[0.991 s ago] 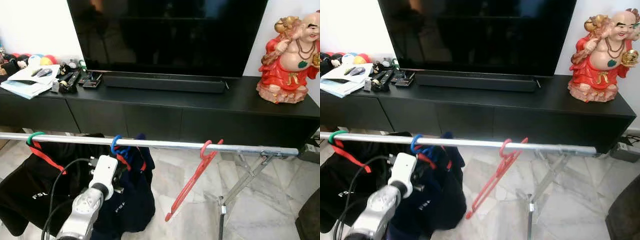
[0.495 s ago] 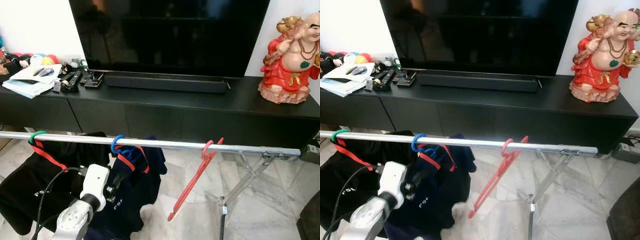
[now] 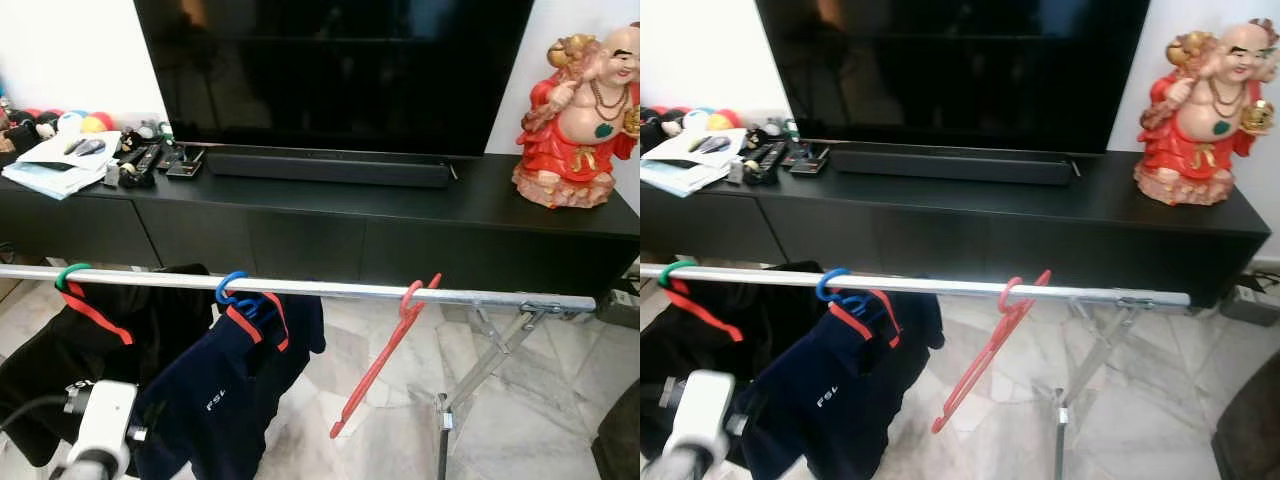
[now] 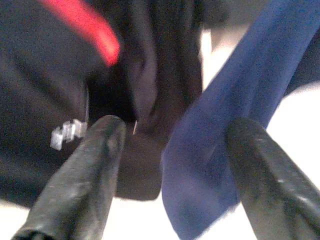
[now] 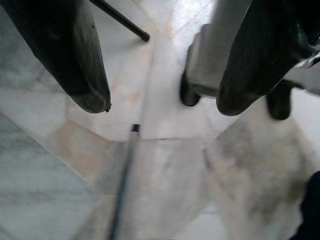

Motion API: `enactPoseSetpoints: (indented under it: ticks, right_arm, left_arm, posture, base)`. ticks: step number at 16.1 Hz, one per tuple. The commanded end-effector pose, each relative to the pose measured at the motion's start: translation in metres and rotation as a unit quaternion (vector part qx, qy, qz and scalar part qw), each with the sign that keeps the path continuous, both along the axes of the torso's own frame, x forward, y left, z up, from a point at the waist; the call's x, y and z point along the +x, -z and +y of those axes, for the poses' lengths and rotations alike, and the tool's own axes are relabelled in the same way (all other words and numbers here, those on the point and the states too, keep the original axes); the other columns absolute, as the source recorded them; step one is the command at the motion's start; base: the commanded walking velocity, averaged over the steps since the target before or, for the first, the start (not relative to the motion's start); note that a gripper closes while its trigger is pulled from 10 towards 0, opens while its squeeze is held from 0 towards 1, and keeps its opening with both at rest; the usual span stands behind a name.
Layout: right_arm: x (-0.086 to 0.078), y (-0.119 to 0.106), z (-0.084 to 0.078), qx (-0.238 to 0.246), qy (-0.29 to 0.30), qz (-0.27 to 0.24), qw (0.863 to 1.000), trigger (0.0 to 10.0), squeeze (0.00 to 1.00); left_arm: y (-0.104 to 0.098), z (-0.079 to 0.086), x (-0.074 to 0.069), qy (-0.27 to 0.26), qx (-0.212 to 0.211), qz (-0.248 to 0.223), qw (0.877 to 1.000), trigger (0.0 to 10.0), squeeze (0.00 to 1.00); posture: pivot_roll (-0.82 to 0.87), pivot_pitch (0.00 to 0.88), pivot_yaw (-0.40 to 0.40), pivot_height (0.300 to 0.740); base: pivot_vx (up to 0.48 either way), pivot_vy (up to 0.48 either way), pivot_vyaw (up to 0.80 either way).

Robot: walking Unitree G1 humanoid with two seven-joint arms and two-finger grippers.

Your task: Hang hanger

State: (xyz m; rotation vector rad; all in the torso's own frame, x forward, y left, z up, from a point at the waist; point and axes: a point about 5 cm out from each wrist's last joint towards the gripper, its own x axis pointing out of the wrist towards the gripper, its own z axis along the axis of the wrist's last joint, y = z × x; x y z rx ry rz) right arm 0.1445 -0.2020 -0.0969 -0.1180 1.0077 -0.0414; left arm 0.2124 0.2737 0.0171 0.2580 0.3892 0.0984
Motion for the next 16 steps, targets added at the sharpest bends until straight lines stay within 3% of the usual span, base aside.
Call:
enactPoseSetpoints:
  ticks: [1,4,6,8,10,12,15,16]
  right_arm:
    - [0.000,0.001,0.009,0.000,-0.003,0.004,1.000,10.0,0.00]
    - [0.004,0.003,0.032,0.007,-0.011,0.004,1.000,10.0,0.00]
    - [0.008,0.002,0.038,0.007,-0.015,0.002,1.000,10.0,0.00]
    - [0.018,-0.002,0.040,0.005,-0.014,-0.006,1.000,10.0,0.00]
    - [0.024,-0.005,0.032,0.004,-0.009,-0.010,1.000,10.0,0.00]
    - [0.034,-0.011,0.012,0.003,0.004,-0.018,1.000,10.0,0.00]
    - [0.016,-0.011,-0.029,0.005,0.065,-0.018,0.998,10.0,0.00]
    - [0.013,-0.011,-0.034,0.004,0.072,-0.017,0.997,10.0,0.00]
  left_arm:
    - [0.015,0.001,-0.009,0.000,0.017,0.042,0.999,10.0,0.00]
    - [0.056,-0.017,-0.027,0.040,-0.008,0.155,0.987,10.0,0.00]
    - [0.080,-0.033,-0.039,0.054,-0.033,0.217,0.974,10.0,0.00]
    - [0.096,-0.048,-0.050,0.035,-0.060,0.265,0.962,10.0,0.00]
    - [0.102,-0.056,-0.053,0.022,-0.081,0.285,0.955,10.0,0.00]
    - [0.104,-0.063,-0.049,0.015,-0.087,0.292,0.952,10.0,0.00]
    - [0.099,-0.075,-0.032,0.047,-0.068,0.283,0.956,10.0,0.00]
    - [0.099,-0.075,-0.030,0.049,-0.066,0.282,0.956,10.0,0.00]
  posture:
    - [0.04,0.025,0.045,0.740]
    - [0.03,0.009,0.041,0.740]
    - [0.03,0.002,0.037,0.740]
    - [0.02,0.000,0.039,0.740]
    - [0.02,0.000,0.037,0.740]
    - [0.01,0.000,0.040,0.740]
    - [0.01,0.000,0.042,0.740]
    - [0.01,0.000,0.042,0.740]
  base:
    - [0.000,0.000,0.00]
    - [0.000,0.000,0.00]
    - [0.000,0.000,0.00]
    - [0.000,0.000,0.00]
    - [0.000,0.000,0.00]
    - [0.000,0.000,0.00]
    - [0.000,0.000,0.00]
    - [0.000,0.000,0.00]
